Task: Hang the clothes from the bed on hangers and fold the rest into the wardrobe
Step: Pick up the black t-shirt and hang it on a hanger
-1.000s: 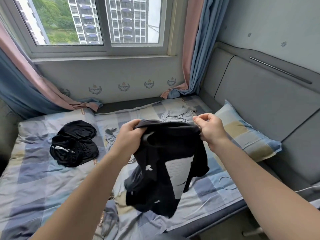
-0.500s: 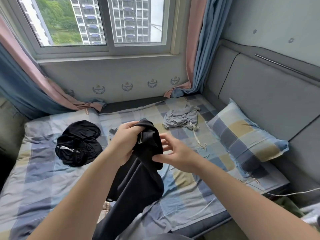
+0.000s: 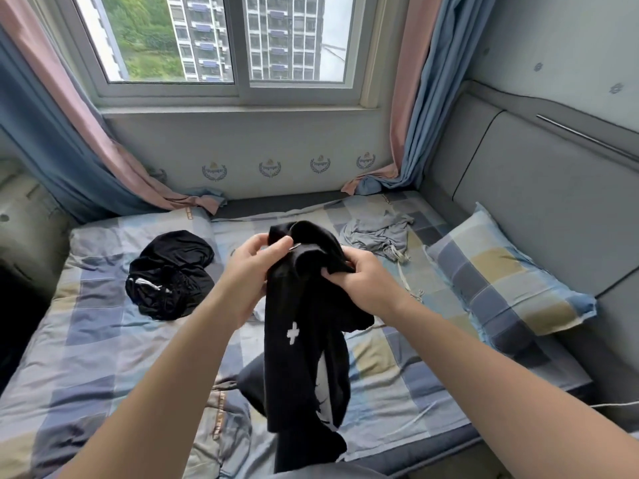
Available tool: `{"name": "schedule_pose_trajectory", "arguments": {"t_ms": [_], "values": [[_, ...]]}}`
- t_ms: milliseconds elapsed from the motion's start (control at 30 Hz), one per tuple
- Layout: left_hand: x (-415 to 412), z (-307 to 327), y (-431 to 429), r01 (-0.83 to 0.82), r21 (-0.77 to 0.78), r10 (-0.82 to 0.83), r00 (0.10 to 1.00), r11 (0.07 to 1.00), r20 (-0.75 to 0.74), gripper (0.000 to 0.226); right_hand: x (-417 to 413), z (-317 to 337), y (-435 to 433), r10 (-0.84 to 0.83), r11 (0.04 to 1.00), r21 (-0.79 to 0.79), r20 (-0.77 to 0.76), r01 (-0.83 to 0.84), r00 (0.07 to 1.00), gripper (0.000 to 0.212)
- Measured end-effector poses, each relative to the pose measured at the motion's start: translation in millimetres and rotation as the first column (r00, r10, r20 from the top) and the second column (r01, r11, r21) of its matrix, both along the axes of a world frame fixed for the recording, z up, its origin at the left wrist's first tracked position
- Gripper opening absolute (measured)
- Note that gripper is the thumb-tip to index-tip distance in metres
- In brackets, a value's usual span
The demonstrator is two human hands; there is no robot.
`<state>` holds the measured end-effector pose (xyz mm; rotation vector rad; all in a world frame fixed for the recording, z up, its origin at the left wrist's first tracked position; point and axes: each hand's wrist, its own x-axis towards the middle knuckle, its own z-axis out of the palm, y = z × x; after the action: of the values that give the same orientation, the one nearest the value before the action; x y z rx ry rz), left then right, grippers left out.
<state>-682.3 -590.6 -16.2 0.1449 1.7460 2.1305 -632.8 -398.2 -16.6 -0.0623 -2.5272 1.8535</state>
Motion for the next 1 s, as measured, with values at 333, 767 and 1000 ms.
{"name": "schedule_pose_trajectory", "arguments": {"t_ms": [333, 767, 1000], "values": [[23, -89, 24, 0.128, -0.403, -0.176, 0.981, 0.906, -0.083, 0.007, 8, 17, 22, -0.288, 0.87, -0.404, 0.045, 0.281, 0.956, 0.008], [1, -40, 24, -0.22, -0.143, 0.173, 0.944, 0.965, -0.282, 0.02, 24, -35, 105, -0.649, 0.697, -0.22, 0.21, 0.682, 0.731, 0.006], [9, -8, 26, -0.033, -0.269, -0.095, 0.889, 0.963, -0.448, 0.034, 34, -50, 90, -0.533, 0.846, 0.078, 0.109, 0.528, 0.839, 0.052]]}}
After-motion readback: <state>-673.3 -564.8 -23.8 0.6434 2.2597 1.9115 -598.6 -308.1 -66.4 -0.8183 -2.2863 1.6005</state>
